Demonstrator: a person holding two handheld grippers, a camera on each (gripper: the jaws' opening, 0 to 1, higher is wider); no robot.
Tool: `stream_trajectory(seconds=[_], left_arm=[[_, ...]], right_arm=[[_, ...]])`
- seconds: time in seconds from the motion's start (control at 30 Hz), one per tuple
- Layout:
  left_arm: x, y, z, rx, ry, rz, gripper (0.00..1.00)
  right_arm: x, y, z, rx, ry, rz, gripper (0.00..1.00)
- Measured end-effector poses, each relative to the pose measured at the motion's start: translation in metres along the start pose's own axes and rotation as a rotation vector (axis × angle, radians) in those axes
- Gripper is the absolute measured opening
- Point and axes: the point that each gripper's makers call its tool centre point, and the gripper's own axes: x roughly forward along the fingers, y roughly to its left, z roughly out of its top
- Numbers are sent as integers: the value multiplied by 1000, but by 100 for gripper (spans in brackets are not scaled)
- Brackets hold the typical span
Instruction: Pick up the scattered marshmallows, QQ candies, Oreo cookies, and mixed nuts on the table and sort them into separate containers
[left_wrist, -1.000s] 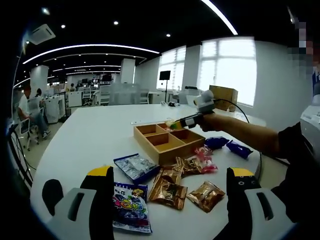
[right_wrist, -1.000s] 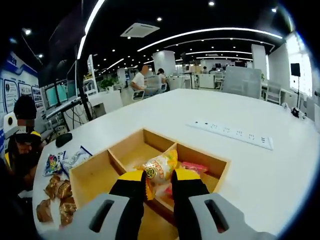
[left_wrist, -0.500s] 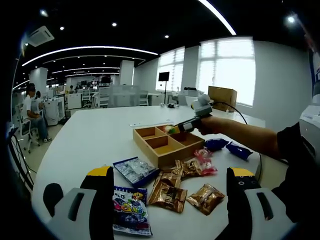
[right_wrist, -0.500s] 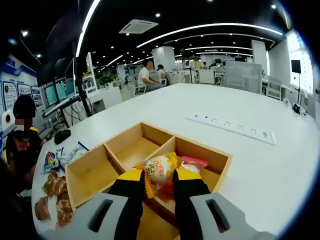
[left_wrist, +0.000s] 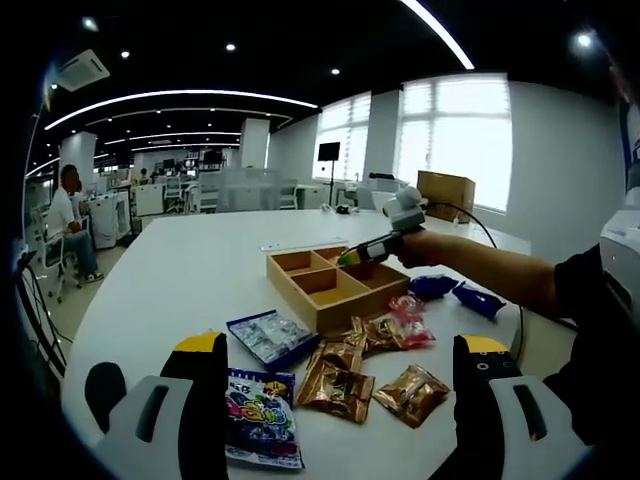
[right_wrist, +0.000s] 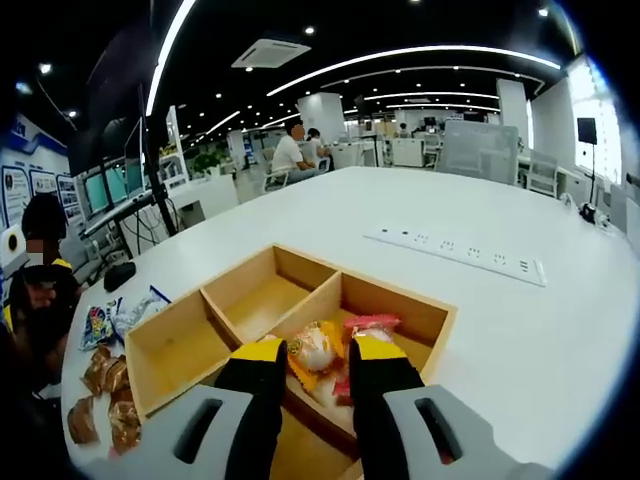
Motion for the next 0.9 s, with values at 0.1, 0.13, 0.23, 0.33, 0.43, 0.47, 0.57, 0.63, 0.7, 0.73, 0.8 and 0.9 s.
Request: stream_trajectory(seconds=[0.1, 0.13, 0.23, 0.33, 0.43, 0.47, 0.57, 0.63, 0.7, 0.73, 0.8, 0.9], left_arm=[[0, 0, 0, -1, 0, 0, 97], [0, 0, 0, -1, 0, 0, 97], [-1, 0, 0, -2, -1, 0, 97], [-1, 0, 0, 0, 0, 0, 97], [-2, 0, 0, 2, -2, -1, 97], [-2, 0, 1, 3, -3, 0, 97], [-2, 0, 0, 4, -1, 2, 97], [-3, 0, 1, 3, -1, 0, 97], [-3, -1, 1, 5, -3, -1, 97], [-3, -1, 1, 6, -3, 0, 97], [-3, 0, 1, 5, -2, -1, 97], [-3, -1, 1, 5, -3, -3, 97]], right_arm=[[0, 0, 0, -1, 0, -1, 25], [0, 0, 0, -1, 0, -1, 25], [-1, -4, 0, 3, 2, -16, 26], [-2, -5, 1, 1, -1, -26, 28], [-3, -6, 2, -5, -3, -33, 30], [-3, -6, 2, -11, -3, -30, 31], [-5, -6, 1, -18, 1, -36, 33], [-6, -6, 2, -18, -4, -39, 35], [-6, -6, 4, -17, -9, -39, 38], [-7, -6, 4, -16, -9, -41, 40], [-7, -4, 5, -18, -14, -37, 42], [-8, -4, 8, -8, -31, -36, 46]])
